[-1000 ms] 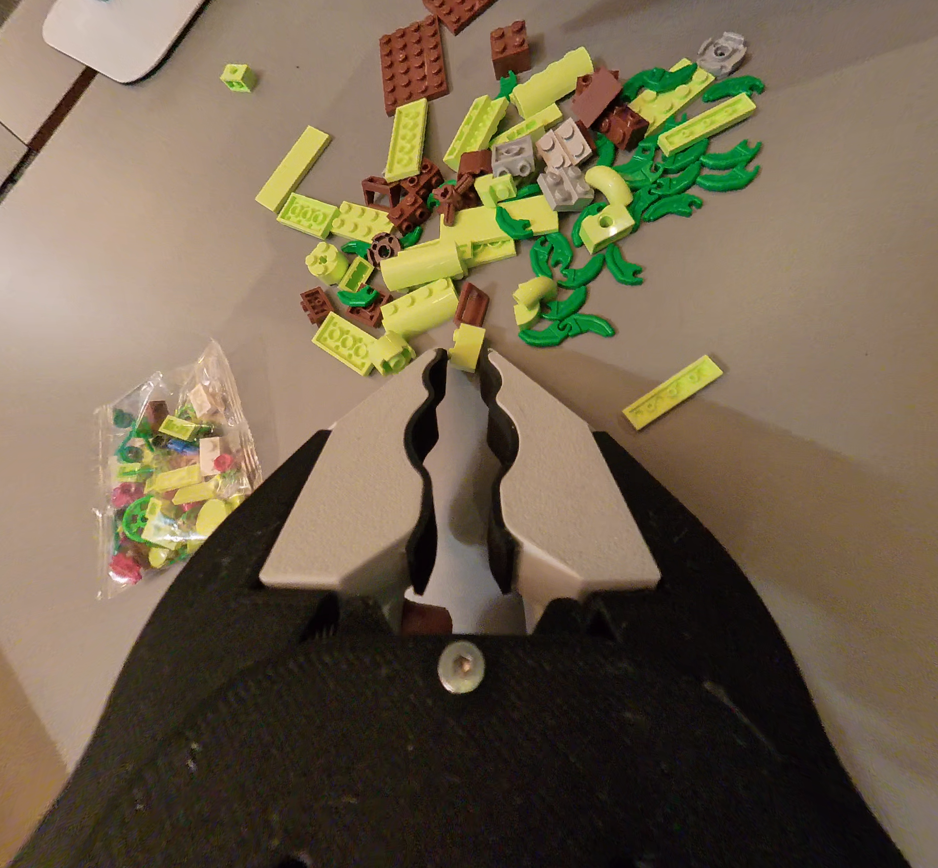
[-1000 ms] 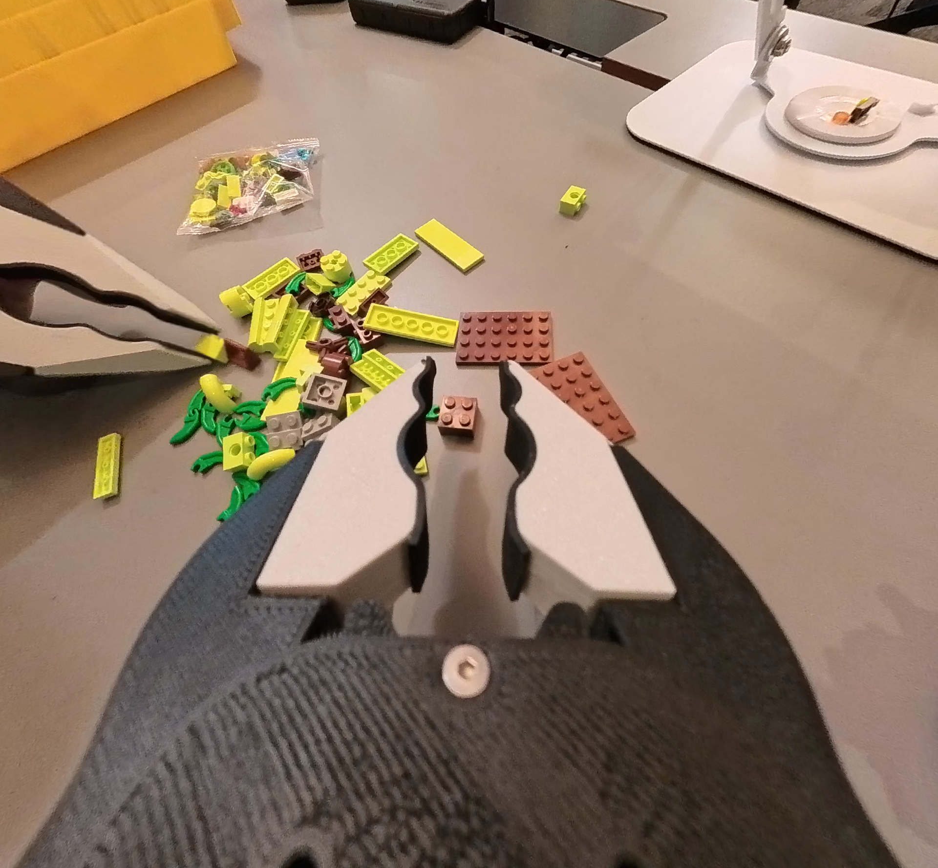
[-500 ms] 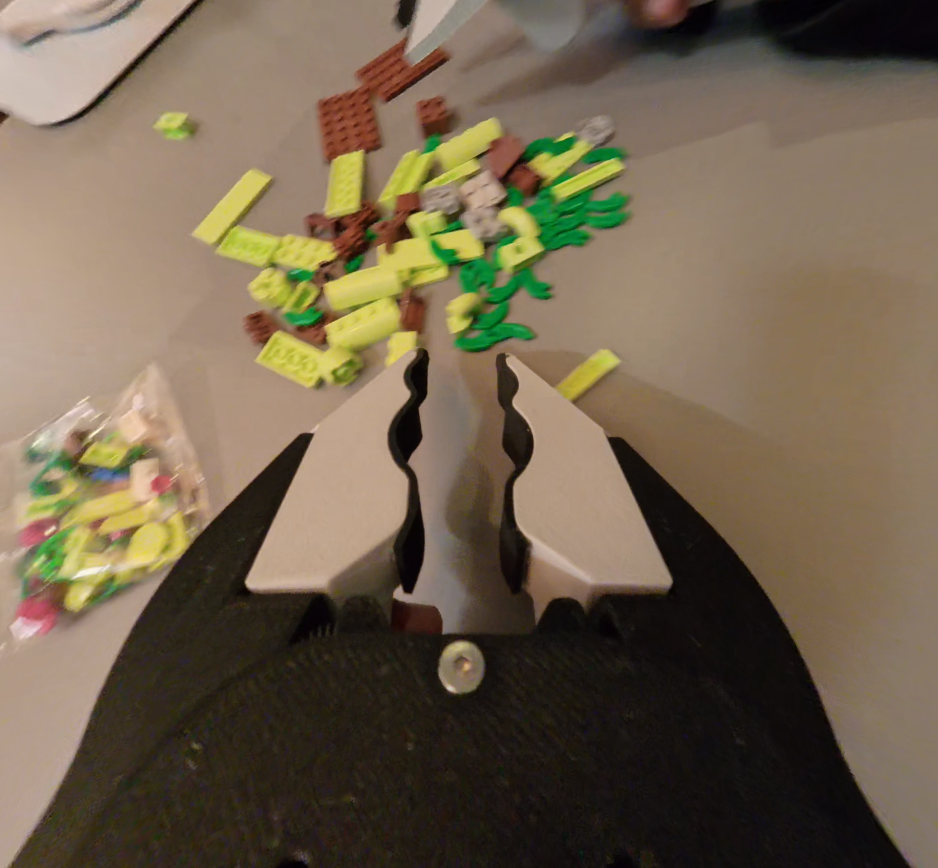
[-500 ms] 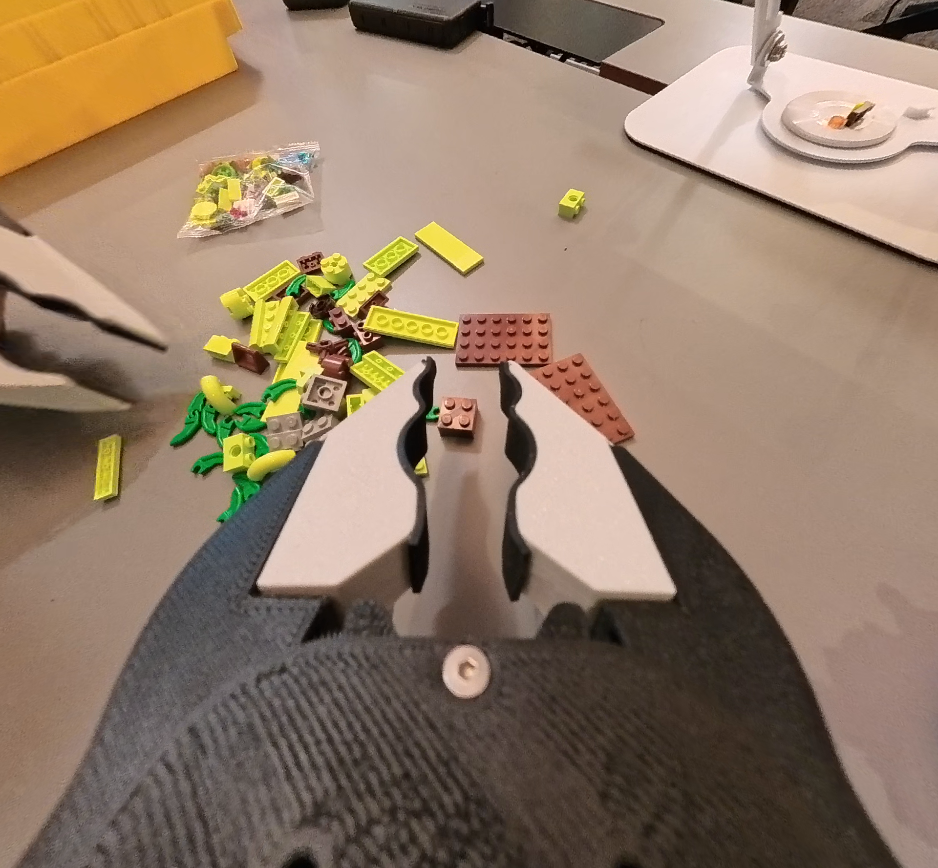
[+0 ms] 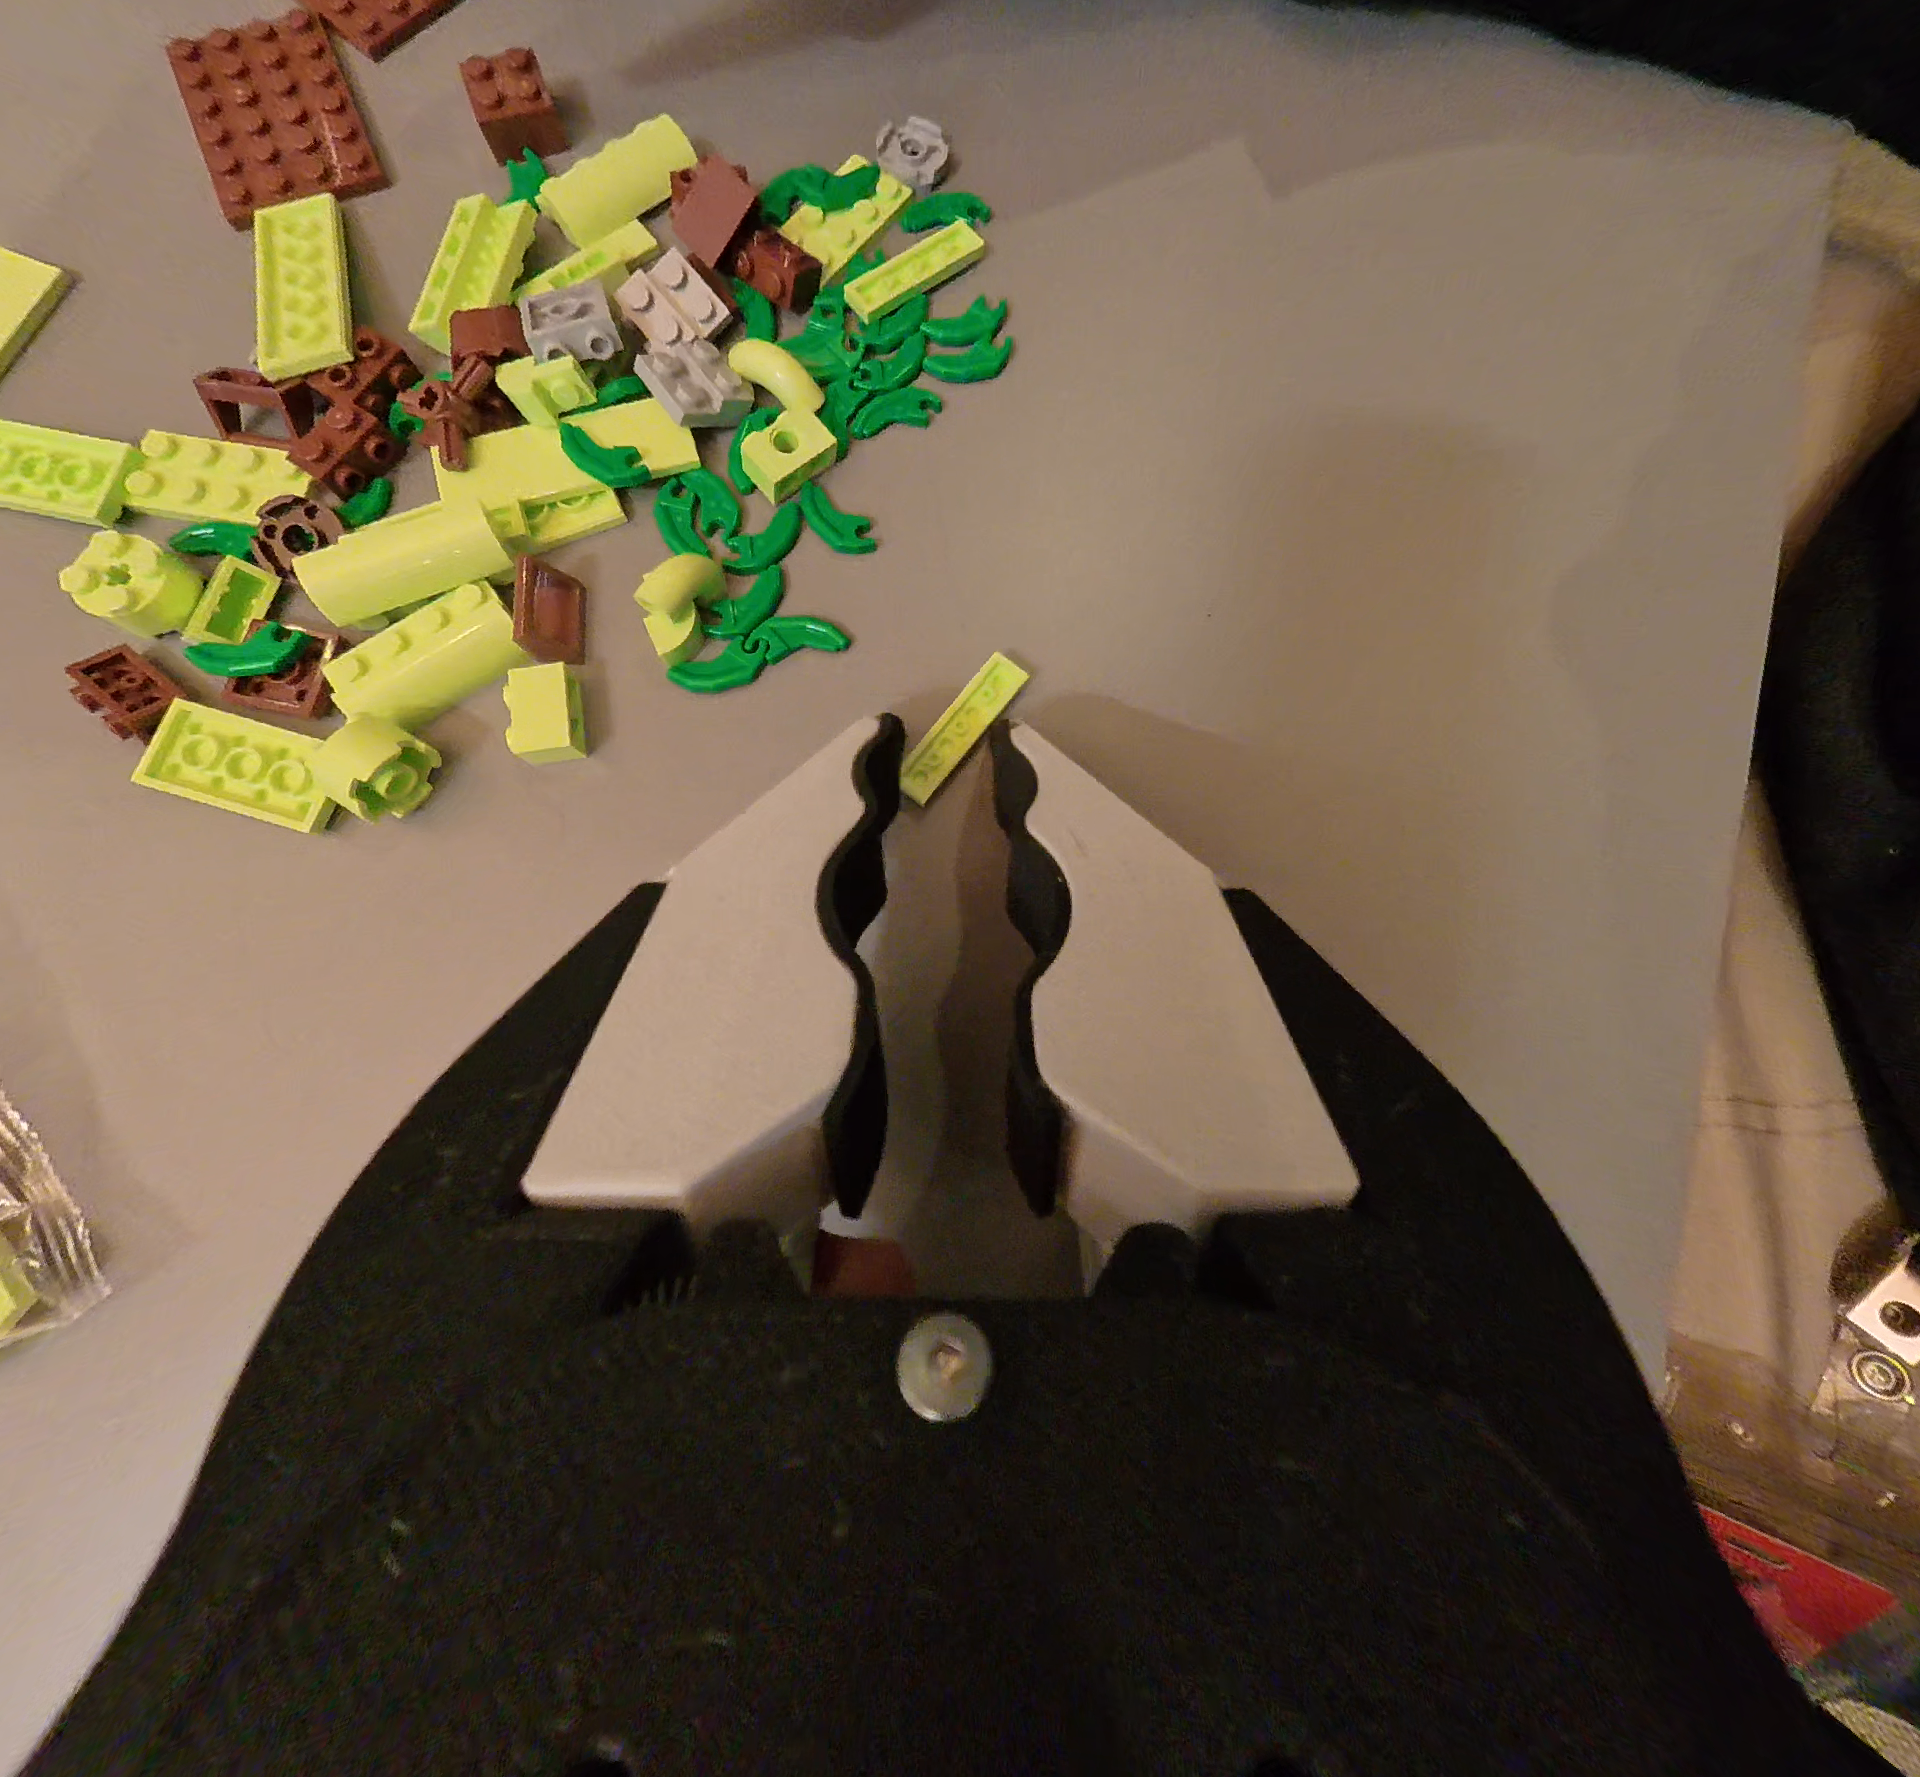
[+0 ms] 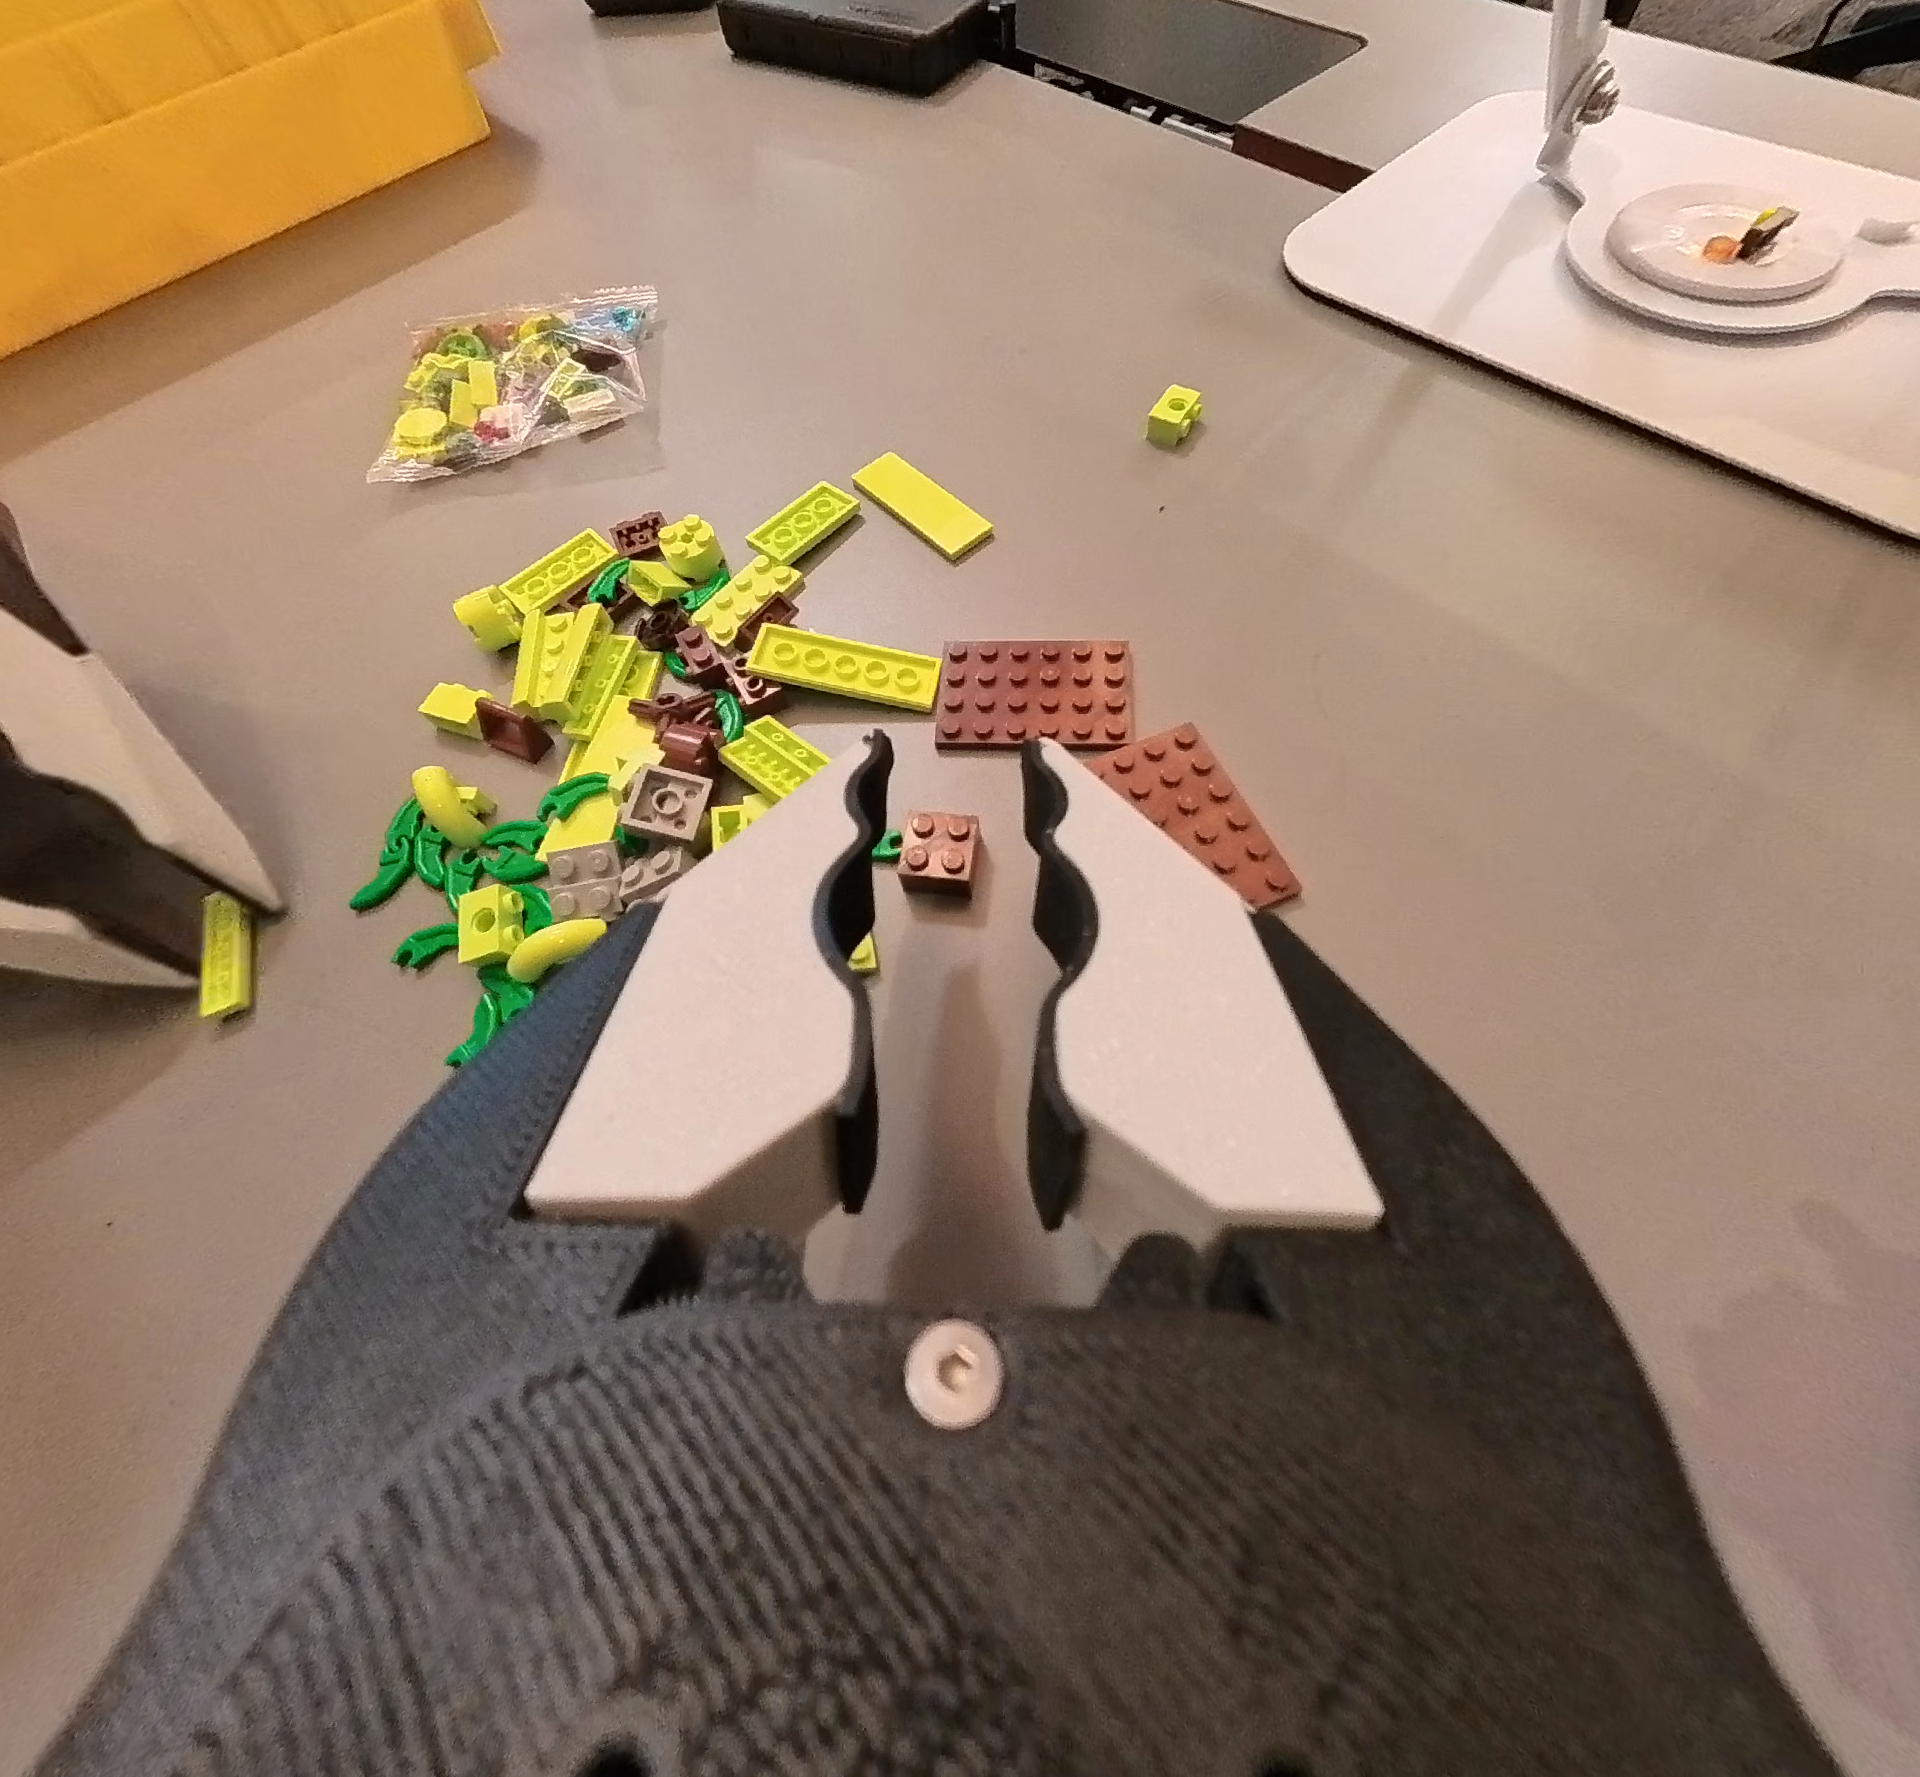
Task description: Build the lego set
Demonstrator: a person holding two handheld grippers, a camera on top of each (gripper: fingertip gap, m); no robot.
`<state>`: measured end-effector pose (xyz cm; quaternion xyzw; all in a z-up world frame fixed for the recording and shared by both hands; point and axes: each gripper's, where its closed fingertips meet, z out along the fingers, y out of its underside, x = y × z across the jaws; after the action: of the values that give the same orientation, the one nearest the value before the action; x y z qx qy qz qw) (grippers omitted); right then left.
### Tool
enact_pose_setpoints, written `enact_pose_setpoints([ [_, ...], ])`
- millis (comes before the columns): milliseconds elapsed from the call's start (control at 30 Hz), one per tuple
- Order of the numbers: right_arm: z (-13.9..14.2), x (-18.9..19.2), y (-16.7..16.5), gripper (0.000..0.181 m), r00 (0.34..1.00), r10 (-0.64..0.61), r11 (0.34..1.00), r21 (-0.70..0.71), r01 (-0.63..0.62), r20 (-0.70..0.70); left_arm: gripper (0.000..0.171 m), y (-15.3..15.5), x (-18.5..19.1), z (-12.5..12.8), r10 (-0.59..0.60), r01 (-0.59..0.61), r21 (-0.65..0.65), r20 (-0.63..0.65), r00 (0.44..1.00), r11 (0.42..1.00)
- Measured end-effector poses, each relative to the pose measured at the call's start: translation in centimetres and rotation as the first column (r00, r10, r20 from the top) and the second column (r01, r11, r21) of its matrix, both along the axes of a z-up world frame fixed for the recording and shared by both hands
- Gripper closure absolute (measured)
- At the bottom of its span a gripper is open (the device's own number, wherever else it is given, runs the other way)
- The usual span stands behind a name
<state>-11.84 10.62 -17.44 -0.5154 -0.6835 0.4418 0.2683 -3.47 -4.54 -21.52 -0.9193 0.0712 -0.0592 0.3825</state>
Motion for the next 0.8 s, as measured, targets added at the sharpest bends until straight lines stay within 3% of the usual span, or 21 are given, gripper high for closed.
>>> enact_pose_setpoints([
  [67,0.0,0.0,0.0,0.157,1.0,0.0,1.0,0.001,0.0,-0.001,0.165,0.0,0.0,0.2,-0.003,0.003,0.011,0.01,1.0,1.0],
  [233,0.9,0.1,-0.8,0.158,0.998,0.031,0.999,-0.02,-0.032,-0.051,0.165,0.4,-1.2,1.8,0.081,-0.087,0.107,0.06,0.995,0.99],
  [367,3.4,0.9,-3.4,0.155,0.971,0.142,0.988,-0.034,-0.151,-0.194,0.165,1.1,-2.4,5.4,0.154,-0.23,0.294,0.259,0.954,0.928],
  [467,6.1,2.7,-6.7,0.157,0.894,0.279,0.959,0.049,-0.28,-0.349,0.165,1.6,-1.7,8.5,0.056,-0.297,0.41,0.506,0.861,0.862],
  [567,7.8,4.6,-9.7,0.158,0.792,0.391,0.92,0.234,-0.315,-0.469,0.165,1.8,-0.9,10.6,-0.087,-0.341,0.459,0.69,0.719,0.82],
  [700,8.9,6.7,-13.3,0.14,0.692,0.479,0.876,0.348,-0.335,-0.54,0.165,1.4,-1.3,12.4,-0.197,-0.422,0.483,0.804,0.561,0.767],
  [800,8.7,7.3,-14.6,0.132,0.657,0.521,0.845,0.437,-0.308,-0.545,0.166,1.1,-1.7,13.0,-0.251,-0.461,0.478,0.846,0.471,0.748],
])
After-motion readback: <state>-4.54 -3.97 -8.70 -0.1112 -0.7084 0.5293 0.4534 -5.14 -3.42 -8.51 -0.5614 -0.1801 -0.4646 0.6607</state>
